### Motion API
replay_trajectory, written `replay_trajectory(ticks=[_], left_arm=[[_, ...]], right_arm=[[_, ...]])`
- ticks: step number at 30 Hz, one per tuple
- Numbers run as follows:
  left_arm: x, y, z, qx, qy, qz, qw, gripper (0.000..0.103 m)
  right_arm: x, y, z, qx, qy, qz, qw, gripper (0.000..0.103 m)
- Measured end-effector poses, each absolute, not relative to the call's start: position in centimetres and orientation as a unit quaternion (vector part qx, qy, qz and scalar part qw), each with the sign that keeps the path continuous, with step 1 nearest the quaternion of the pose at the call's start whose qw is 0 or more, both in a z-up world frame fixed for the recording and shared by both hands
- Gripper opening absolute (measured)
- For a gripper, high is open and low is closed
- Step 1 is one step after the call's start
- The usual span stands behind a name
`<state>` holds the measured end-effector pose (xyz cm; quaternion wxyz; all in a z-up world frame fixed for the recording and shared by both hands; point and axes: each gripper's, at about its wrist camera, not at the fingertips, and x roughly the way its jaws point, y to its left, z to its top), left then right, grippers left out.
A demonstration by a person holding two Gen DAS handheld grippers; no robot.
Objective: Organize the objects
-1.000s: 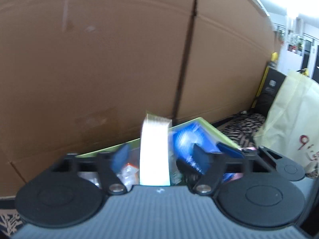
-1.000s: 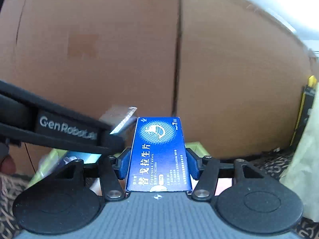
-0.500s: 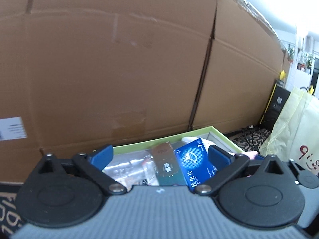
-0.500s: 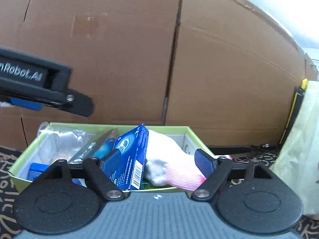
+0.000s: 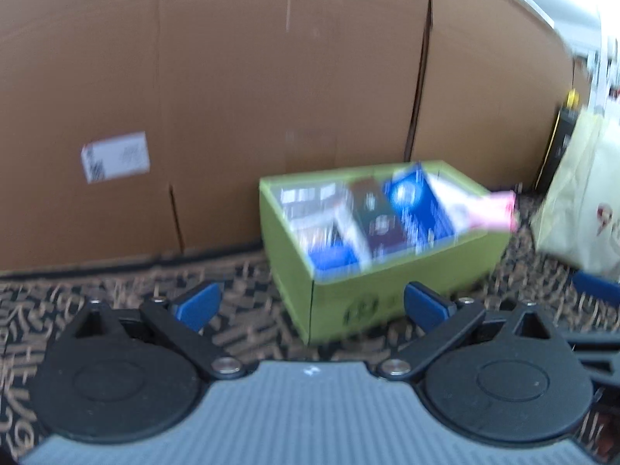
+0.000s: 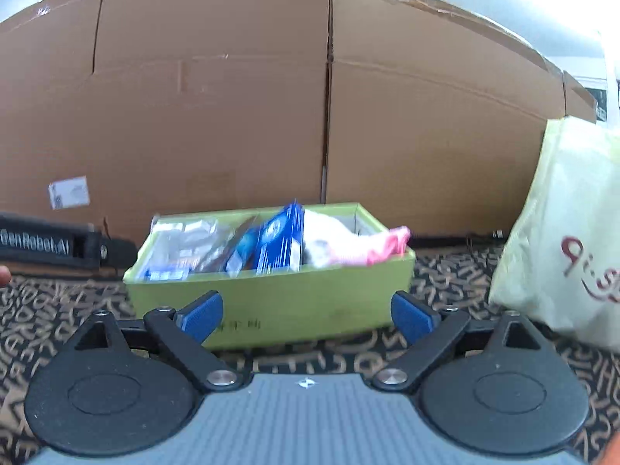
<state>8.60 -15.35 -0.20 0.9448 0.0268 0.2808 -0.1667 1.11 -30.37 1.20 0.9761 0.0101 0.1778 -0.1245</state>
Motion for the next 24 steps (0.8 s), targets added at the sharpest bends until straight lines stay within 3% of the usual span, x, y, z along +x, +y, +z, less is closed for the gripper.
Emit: replay_trajectory(ticks=[7, 24], left_arm=[[5.9, -15.5, -2.4, 0.049, 0.301, -0.146, 0.941, 0.103], [4.4, -15.3, -1.9, 0.05, 0.304, -0.161, 0.938, 0.103]], right_arm=[[-0.6, -30.5, -0.2, -0.005, 0.22, -0.139, 0.966, 0.097], [-2.1, -30.5, -0.1, 0.019, 0.223, -0.154, 0.963, 0.098]])
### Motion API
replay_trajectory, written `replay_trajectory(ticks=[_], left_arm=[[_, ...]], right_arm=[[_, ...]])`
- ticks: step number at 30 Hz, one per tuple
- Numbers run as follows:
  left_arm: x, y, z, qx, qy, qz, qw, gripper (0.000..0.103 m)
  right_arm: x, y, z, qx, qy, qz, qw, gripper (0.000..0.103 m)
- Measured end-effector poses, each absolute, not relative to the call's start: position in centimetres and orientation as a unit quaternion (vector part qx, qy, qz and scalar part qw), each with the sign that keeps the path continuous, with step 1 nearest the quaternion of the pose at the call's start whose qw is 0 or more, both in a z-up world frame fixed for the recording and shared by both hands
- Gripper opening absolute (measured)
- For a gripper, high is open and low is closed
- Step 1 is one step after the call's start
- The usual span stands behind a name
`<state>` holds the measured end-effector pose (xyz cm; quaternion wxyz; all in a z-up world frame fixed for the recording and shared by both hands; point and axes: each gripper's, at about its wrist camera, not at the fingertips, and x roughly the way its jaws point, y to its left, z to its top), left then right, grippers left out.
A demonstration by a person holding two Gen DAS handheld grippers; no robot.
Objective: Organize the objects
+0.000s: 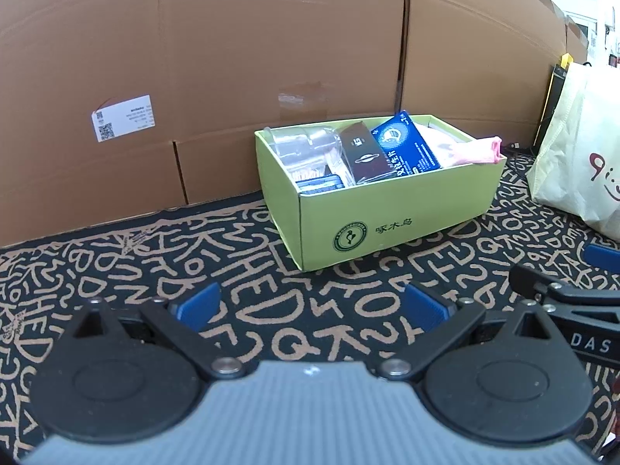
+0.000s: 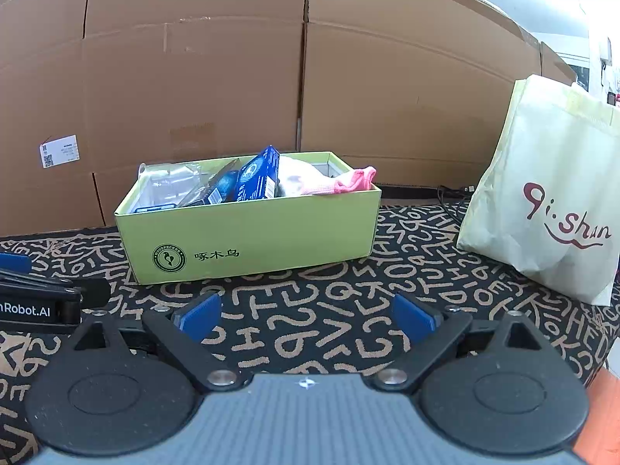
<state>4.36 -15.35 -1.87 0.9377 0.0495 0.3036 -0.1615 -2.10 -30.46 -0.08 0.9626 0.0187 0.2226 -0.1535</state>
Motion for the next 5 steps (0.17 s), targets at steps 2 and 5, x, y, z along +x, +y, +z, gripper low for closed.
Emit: replay_trajectory(ticks=[2, 5], left_arm=[[4.35, -15.35, -1.9, 0.047, 0.306, -0.164, 0.937, 0.103], [4.26, -15.4, -1.9, 0.048, 0.306, -0.165, 0.936, 0.103]], right_arm=[[-2.05, -30.41, -0.11, 0.019, 0.223, -0.154, 0.962, 0.098], [-1.95, -30.29, -0.1, 0.02, 0.225, -0.154, 0.962, 0.098]])
